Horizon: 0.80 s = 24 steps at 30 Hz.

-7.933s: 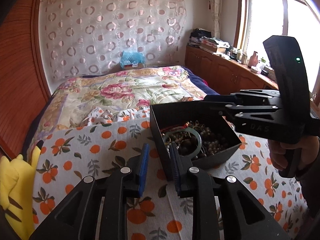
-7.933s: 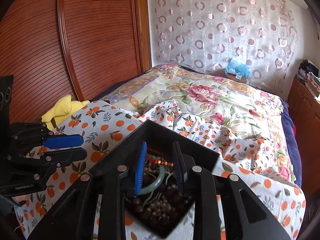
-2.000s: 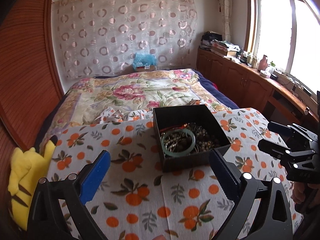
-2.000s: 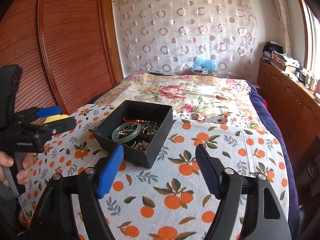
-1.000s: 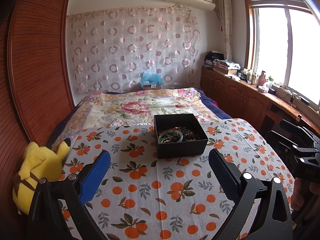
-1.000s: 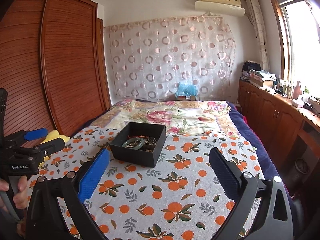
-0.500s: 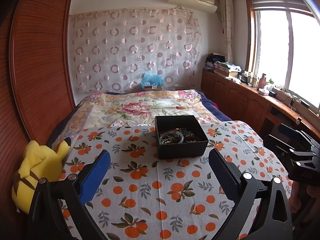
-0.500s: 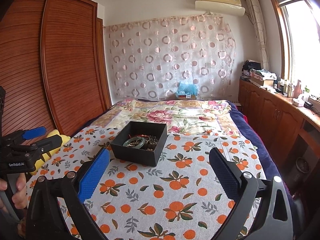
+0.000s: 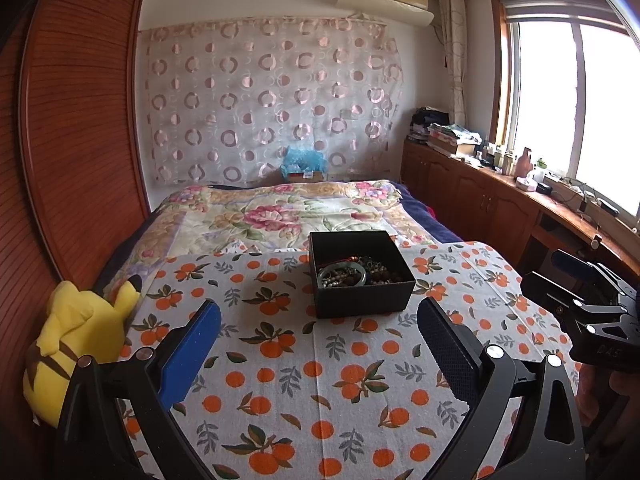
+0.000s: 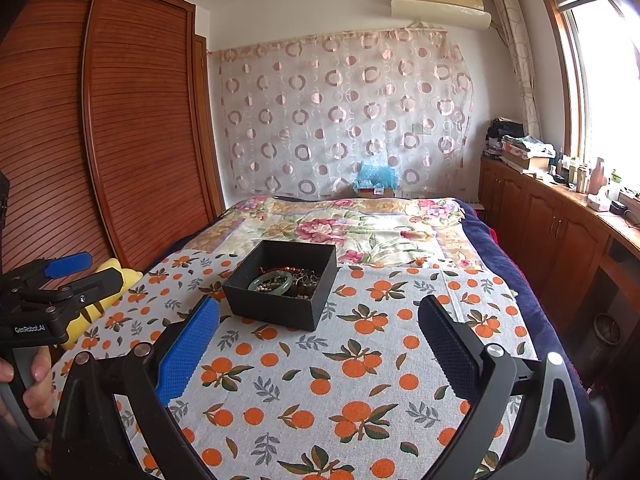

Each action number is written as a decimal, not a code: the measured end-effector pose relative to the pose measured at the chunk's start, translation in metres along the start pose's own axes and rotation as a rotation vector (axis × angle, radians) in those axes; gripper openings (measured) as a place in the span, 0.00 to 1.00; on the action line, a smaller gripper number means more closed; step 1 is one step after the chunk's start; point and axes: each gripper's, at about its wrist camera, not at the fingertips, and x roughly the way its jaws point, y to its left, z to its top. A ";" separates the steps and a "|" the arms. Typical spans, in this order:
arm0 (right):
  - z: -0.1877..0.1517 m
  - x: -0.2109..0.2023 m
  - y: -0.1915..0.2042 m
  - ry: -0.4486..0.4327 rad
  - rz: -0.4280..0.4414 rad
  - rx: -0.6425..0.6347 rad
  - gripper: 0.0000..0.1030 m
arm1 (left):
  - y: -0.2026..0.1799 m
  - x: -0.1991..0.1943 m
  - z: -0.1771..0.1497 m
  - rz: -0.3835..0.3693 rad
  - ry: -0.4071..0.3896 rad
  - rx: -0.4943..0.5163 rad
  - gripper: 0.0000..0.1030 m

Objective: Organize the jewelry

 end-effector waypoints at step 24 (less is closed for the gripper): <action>-0.001 0.001 0.000 0.001 0.001 0.001 0.97 | 0.000 0.000 -0.002 0.002 -0.002 0.001 0.92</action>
